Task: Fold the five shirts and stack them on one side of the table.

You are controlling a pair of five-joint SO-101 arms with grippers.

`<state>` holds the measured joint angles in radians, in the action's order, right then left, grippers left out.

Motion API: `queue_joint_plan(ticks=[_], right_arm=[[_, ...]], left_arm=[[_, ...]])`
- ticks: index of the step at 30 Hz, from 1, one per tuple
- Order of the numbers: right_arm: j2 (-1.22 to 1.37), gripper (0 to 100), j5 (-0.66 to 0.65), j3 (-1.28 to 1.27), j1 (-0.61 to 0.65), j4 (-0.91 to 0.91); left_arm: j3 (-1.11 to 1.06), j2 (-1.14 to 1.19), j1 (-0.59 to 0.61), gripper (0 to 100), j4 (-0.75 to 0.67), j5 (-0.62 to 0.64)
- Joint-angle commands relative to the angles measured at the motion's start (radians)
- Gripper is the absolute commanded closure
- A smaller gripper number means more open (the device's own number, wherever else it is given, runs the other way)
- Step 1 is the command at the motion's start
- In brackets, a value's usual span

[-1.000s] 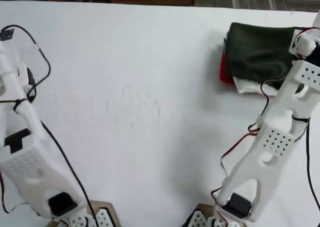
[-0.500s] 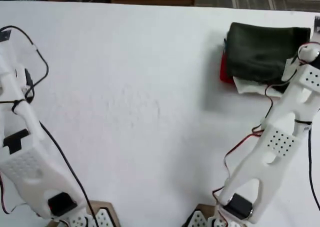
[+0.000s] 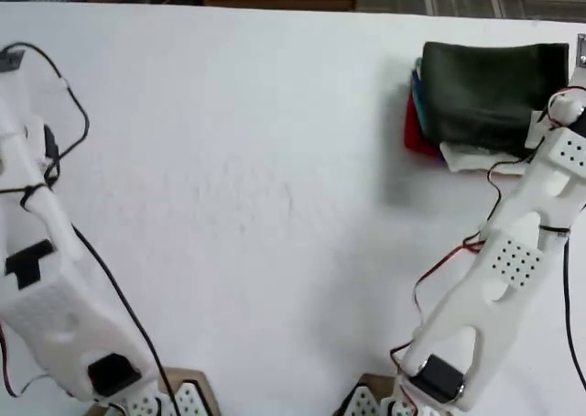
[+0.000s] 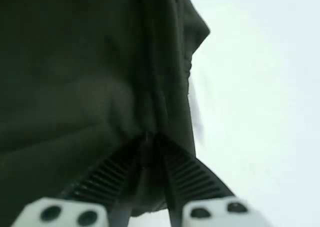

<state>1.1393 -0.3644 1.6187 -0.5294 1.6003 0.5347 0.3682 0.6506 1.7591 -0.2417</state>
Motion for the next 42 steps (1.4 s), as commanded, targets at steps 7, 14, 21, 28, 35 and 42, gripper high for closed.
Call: queue_joint_plan(ticks=[7,14,21,28,35,42], right_arm=[[-0.309,97.9,0.046,0.029,0.176,0.171],[-0.328,98.0,0.046,-0.104,0.312,0.173],[-0.377,98.0,0.038,-0.362,0.358,0.17],[-0.4,97.9,-0.04,-0.494,0.34,0.17],[-0.486,97.9,-0.029,-0.364,0.348,0.166],[-0.837,98.0,0.034,-0.566,0.384,0.171]], left_arm=[[-0.277,-0.394,0.006,97,-0.002,-0.121],[-0.792,-0.704,0.012,97,-0.256,-0.164],[-1.133,-0.901,0.009,97,-0.451,-0.215],[-1.176,-0.896,0.011,97,-0.471,-0.215],[-1.164,-0.905,0.008,97,-0.47,-0.213],[-1.171,-0.907,0.008,97,-0.404,-0.219]])
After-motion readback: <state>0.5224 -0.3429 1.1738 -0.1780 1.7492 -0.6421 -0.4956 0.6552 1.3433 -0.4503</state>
